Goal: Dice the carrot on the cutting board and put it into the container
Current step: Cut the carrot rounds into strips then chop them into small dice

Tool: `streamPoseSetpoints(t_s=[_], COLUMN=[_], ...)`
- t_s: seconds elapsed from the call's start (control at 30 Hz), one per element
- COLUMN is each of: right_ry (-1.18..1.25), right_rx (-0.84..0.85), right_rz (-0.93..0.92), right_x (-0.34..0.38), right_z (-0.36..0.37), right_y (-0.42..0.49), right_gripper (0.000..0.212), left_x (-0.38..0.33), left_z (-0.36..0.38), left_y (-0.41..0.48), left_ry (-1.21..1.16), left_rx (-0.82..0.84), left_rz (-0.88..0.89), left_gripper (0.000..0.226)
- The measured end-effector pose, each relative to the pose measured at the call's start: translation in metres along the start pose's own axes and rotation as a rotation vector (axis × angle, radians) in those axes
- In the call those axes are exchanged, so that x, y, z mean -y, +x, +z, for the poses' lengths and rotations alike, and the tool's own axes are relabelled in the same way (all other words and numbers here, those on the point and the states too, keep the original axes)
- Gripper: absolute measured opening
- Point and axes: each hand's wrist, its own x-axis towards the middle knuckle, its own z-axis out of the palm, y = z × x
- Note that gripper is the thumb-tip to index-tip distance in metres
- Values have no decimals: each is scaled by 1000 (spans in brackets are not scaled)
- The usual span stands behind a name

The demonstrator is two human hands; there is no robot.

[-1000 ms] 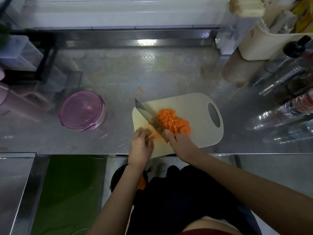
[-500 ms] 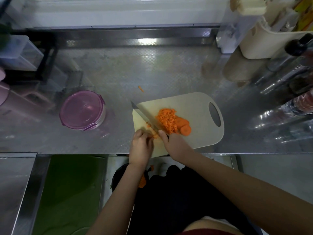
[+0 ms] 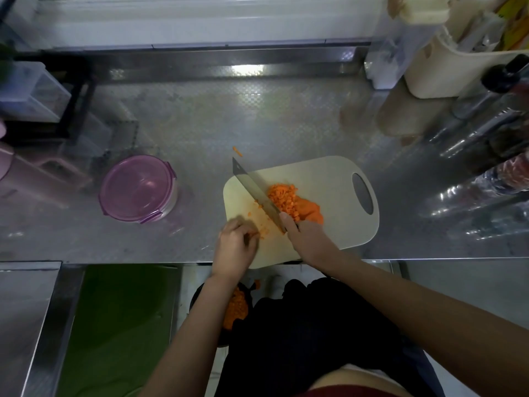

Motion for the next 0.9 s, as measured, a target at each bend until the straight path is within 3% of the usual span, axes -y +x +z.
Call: streamPoseSetpoints(t_s=[0.17,0.27,0.53,0.9], right_ry=[2,30,48,-44], right_rx=[4,5,10,32], right_rz=[-8,-20,12,-8], right_x=[1,0,-4,-6], right_z=[-4,-4,3,20], right_y=[-5,-7,-11,-7], right_gripper=[61,61,55,58], left_x=[6,8,-16,-20], left_z=[-3,0,16,19], left_y=[0,3,6,6], left_ry=[9,23,-27,-29], left_rx=[62,73,-53,-73], left_rz=[25,9,-96,-135], left_gripper=[17,12,3,2])
